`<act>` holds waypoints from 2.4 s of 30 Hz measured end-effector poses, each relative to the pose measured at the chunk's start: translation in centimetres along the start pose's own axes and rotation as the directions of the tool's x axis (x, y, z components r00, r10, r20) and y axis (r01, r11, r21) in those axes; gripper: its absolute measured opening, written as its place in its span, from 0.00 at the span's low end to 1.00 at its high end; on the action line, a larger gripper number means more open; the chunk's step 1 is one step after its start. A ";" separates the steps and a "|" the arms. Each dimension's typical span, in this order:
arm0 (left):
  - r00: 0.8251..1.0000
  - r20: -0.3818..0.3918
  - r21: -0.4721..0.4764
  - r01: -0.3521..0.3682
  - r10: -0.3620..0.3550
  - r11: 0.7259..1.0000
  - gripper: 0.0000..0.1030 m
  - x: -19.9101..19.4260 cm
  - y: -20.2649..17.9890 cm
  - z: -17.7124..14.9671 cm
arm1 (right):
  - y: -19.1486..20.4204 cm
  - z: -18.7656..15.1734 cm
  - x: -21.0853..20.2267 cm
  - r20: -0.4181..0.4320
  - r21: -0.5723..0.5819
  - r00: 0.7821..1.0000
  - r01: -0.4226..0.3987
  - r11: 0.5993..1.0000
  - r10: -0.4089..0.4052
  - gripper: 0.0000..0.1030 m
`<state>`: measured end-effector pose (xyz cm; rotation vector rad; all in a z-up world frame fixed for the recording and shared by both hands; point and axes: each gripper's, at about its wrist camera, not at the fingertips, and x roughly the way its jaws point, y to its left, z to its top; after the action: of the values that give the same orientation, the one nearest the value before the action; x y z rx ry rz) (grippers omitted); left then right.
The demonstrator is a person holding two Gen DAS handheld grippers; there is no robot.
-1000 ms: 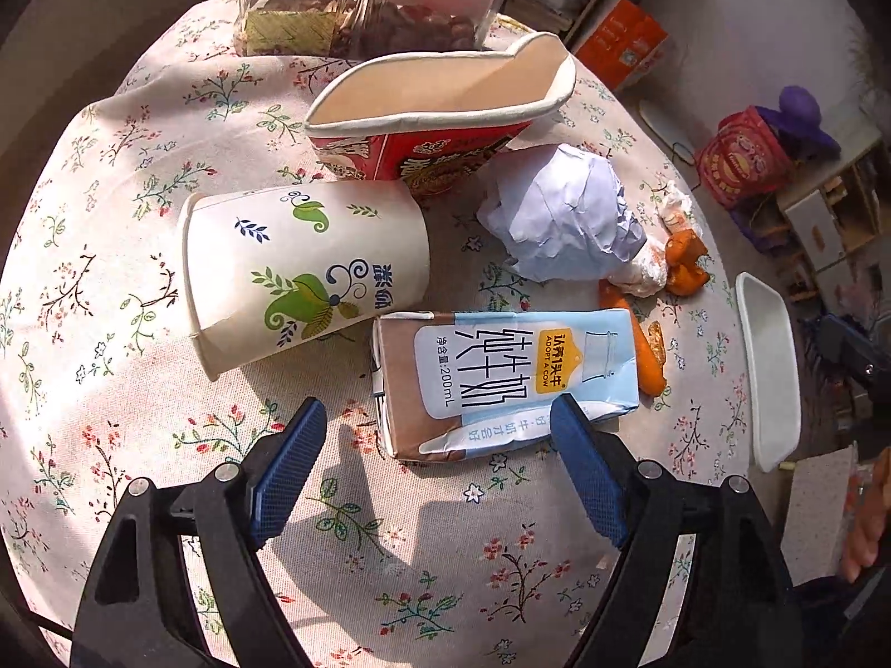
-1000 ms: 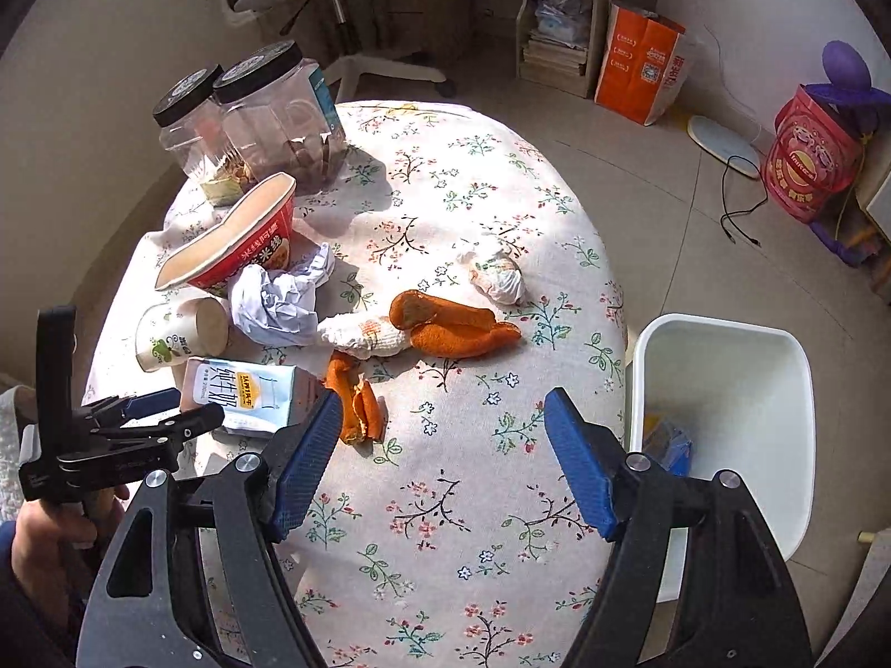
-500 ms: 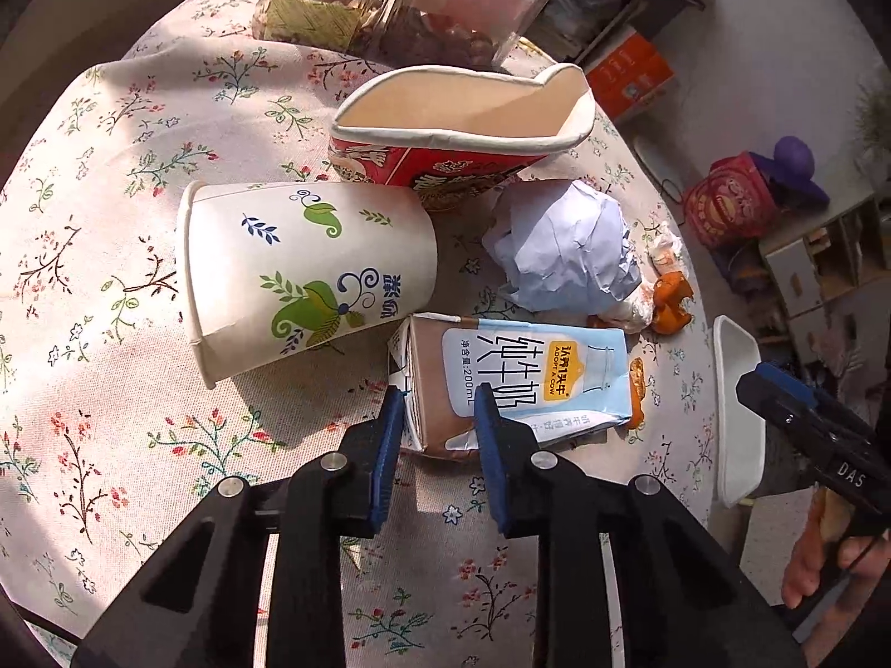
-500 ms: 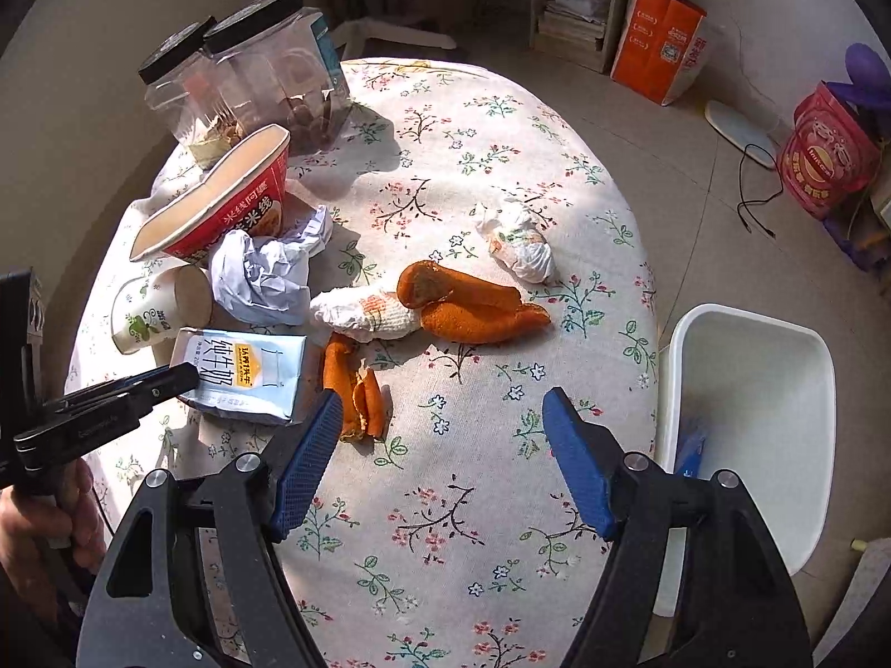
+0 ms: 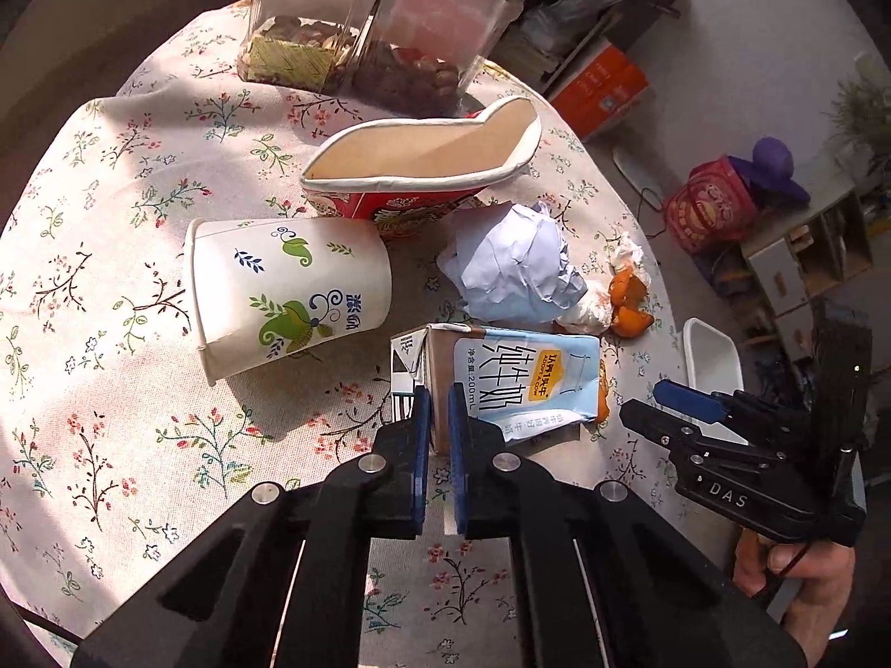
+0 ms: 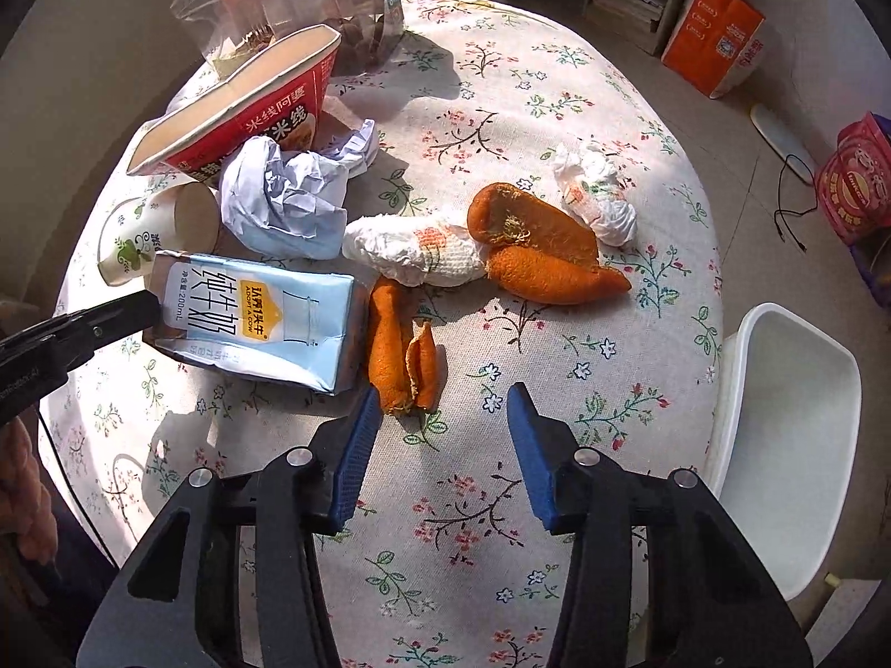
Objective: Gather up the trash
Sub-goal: 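Grasp the orange peel with the right tool while the left grasps the milk carton, then carry peel and milk carton over the white bin and open both tools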
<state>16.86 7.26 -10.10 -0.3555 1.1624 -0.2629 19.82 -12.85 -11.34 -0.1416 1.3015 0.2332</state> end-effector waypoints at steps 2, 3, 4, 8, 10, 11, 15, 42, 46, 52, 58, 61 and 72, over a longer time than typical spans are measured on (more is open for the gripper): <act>1.000 0.029 0.021 -0.004 0.004 1.000 0.06 -1.0 -0.6 0.1 | 0.6 -0.1 0.5 -0.013 -0.025 1.000 0.007 1.000 -0.007 0.42; 0.999 0.043 0.034 -0.006 0.005 0.999 0.06 -1.5 -0.8 0.2 | 0.8 -0.1 0.8 -0.020 -0.036 1.000 0.013 0.999 -0.014 0.41; 0.998 0.056 0.040 -0.008 0.006 0.999 0.05 -2.0 -0.8 0.3 | 1.1 -0.1 1.1 -0.027 -0.046 0.999 0.022 0.999 -0.023 0.41; 0.996 0.083 0.028 0.004 -0.006 1.000 0.05 -3.0 -0.6 0.7 | 1.9 -0.1 1.8 -0.035 -0.081 0.999 0.039 0.996 -0.041 0.39; 0.996 0.094 0.026 0.006 -0.008 1.000 0.05 -3.3 -0.7 0.7 | 2.2 -0.1 2.1 -0.033 -0.097 0.998 0.044 0.994 -0.048 0.28; 0.995 0.100 0.025 0.006 -0.008 1.000 0.05 -3.5 -0.7 0.5 | 2.3 0.0 2.3 -0.039 -0.101 0.998 0.039 0.994 -0.043 0.16; 0.994 0.107 0.023 0.012 -0.015 1.000 0.05 -3.8 -0.8 0.8 | 2.2 0.1 1.5 -0.038 -0.086 0.999 0.012 0.996 -0.016 0.10; 0.979 0.117 0.094 0.158 -0.169 0.983 0.05 -1.4 -10.3 1.5 | -9.2 -3.0 -11.0 0.248 0.221 0.967 -0.116 0.968 0.059 0.08; 0.975 0.088 0.108 0.193 -0.202 0.975 0.05 0.4 -13.3 1.0 | -11.8 -4.3 -11.5 0.254 0.277 0.967 -0.097 0.956 0.024 0.08; 0.964 0.021 0.106 0.262 -0.265 0.959 0.05 3.6 -17.9 0.1 | -15.8 -6.6 -12.2 0.243 0.367 0.969 -0.050 0.929 -0.044 0.08; 0.960 -0.041 0.118 0.281 -0.278 0.952 0.05 6.8 -22.4 -1.7 | -18.5 -8.4 -12.9 0.236 0.424 0.968 -0.021 0.905 -0.088 0.08; 0.955 -0.060 0.137 0.296 -0.291 0.945 0.06 7.9 -24.6 -2.6 | -19.4 -8.9 -12.8 0.223 0.444 0.970 -0.009 0.896 -0.101 0.08; 0.946 -0.114 0.138 0.318 -0.304 0.938 0.10 8.4 -25.3 -3.1 | -21.0 -9.5 -12.4 0.187 0.491 0.967 0.062 0.869 -0.175 0.29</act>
<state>16.68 -19.48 -8.08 -0.3936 1.1650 -0.6501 13.07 -36.54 -2.40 0.2262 1.0822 -0.1841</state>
